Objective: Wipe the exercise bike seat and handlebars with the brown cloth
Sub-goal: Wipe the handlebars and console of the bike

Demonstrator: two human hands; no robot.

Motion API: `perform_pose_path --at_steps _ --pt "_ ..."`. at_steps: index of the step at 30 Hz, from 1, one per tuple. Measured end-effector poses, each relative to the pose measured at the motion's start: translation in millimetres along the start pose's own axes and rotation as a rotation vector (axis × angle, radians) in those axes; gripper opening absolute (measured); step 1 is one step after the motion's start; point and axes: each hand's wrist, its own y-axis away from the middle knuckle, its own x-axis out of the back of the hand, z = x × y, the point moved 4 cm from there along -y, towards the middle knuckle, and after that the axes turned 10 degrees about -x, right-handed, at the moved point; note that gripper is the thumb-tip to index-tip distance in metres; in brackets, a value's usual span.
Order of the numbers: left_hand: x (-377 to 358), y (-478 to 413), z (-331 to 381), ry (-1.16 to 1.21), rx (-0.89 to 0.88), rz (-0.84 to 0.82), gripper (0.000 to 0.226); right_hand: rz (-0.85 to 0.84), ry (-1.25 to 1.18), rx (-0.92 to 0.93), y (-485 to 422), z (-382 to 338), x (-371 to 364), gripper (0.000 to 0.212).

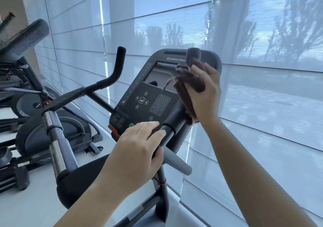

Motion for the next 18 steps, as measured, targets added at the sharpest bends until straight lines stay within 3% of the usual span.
perform_pose_path --at_steps 4,11,18 --pt "-1.4 -2.4 2.1 -0.02 -0.013 -0.012 0.037 -0.066 0.027 0.017 32.2 11.9 -2.4 0.045" --pt "-0.5 -1.7 0.8 -0.022 0.015 0.008 0.038 0.03 0.016 -0.006 -22.4 -1.8 -2.8 0.032" --pt "-1.5 -10.0 9.8 -0.188 -0.056 -0.02 0.037 -0.122 -0.067 -0.039 49.1 32.4 2.2 0.039"
